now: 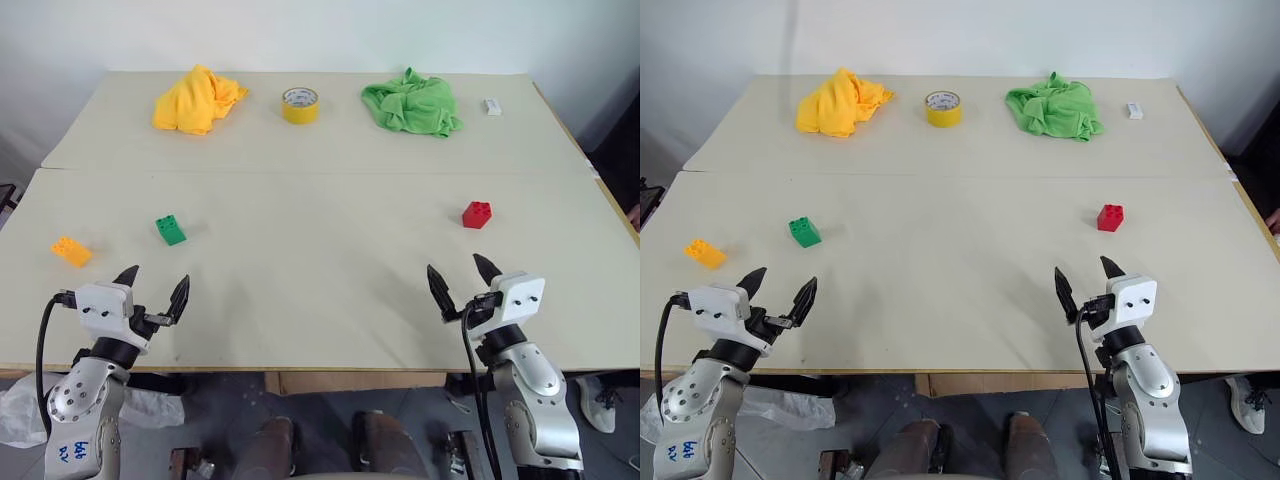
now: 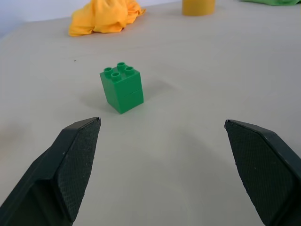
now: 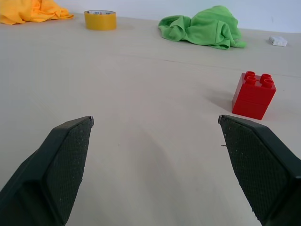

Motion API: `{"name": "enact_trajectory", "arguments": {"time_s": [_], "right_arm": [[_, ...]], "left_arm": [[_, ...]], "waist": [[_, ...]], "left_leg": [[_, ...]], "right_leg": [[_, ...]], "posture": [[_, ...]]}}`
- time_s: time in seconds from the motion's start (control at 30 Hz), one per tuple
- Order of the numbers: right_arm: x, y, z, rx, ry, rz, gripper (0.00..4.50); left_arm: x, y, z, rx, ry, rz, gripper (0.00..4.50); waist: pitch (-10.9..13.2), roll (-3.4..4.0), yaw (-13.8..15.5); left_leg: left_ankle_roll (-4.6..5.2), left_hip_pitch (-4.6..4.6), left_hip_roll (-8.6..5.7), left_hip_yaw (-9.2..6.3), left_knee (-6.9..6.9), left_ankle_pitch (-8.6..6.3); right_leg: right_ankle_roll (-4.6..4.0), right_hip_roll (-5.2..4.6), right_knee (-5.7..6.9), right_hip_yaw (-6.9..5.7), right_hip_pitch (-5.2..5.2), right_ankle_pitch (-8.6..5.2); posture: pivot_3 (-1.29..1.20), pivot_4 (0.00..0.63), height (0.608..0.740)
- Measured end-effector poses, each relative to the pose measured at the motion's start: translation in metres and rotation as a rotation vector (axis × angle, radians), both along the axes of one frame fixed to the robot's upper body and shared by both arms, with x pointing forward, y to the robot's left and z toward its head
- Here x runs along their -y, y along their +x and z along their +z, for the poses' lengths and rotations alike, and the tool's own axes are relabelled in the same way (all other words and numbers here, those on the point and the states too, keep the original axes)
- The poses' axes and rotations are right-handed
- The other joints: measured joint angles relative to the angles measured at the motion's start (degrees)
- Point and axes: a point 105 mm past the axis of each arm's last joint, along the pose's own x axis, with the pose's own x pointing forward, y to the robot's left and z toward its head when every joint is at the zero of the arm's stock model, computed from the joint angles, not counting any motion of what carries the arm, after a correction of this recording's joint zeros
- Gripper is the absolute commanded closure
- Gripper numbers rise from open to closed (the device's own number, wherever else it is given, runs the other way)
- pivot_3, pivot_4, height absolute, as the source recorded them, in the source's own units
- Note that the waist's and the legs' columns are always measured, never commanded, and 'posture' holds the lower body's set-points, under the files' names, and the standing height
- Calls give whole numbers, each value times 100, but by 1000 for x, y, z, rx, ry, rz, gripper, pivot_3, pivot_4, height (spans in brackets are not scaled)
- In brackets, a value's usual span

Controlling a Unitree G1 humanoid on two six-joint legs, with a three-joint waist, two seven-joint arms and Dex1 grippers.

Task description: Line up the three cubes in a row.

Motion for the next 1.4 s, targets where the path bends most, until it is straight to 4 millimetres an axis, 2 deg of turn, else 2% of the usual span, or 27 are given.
{"name": "enact_trajectory", "arguments": {"time_s": [0.17,0.27,0.4,0.5,0.6,0.7,0.8,0.87,0.97,1.1,1.3,1.4], "right_arm": [[-1,3,3,12,-1,14,0],[-2,2,3,11,-7,28,0],[11,1,16,22,0,24,0],[24,-7,30,26,-23,33,0],[51,-22,33,-16,-54,-15,0],[81,-32,31,-57,-58,-99,0],[94,-32,19,-129,-41,-133,0],[92,-19,25,-137,-24,-129,0],[83,10,56,-116,-32,-120,0],[68,47,89,-159,-44,-141,0],[56,88,83,-303,-25,-183,0],[57,105,78,-353,-13,-236,0]], "left_arm": [[-4,3,1,-10,-24,16,14],[4,3,8,-13,-24,-91,14],[40,3,31,-30,37,-410,14],[81,1,47,-82,151,-749,14],[112,3,66,-40,227,-985,14],[122,18,74,6,254,-1032,14],[129,30,69,11,235,-1029,14],[137,32,65,10,220,-1048,14],[148,33,64,17,206,-1076,14],[153,34,62,2,191,-1081,14],[158,35,58,-4,198,-1083,14],[160,34,57,-8,208,-1088,14]], "waist": [[0,0,7],[0,0,5],[0,2,17],[-2,10,36],[-8,24,67],[-10,27,31],[-9,26,-33],[-9,26,-68],[-9,26,-88],[-9,26,-64],[-8,25,18],[-8,25,-9]], "left_leg": [[0,0,0,-1,1,0],[0,0,0,-1,1,0],[0,1,-1,-4,2,0],[0,1,-1,-9,1,0],[2,2,-3,-6,-2,-1],[2,10,0,3,-6,0],[2,22,9,24,-18,0],[2,40,13,50,-28,0],[2,49,18,59,-28,1],[0,48,19,59,-30,1],[4,39,12,57,-31,1],[5,35,11,59,-31,1]], "right_leg": [[0,0,1,-1,0,0],[0,-1,1,0,1,0],[-2,-6,-2,-1,7,-1],[-5,-6,-4,-3,10,-2],[-4,-4,-16,-4,15,-2],[-3,3,-2,-1,18,-2],[-3,12,10,11,19,-2],[-3,14,13,32,19,-2],[-3,15,10,41,18,-2],[-3,14,8,42,13,-2],[-3,7,10,38,11,-2],[-3,7,9,38,8,-1]], "posture": [[0,150,740],[0,150,740],[0,150,740],[0,150,740],[0,150,740],[0,150,740],[0,150,740],[0,150,740],[0,150,740],[0,150,740],[0,150,740],[0,150,740]]}}
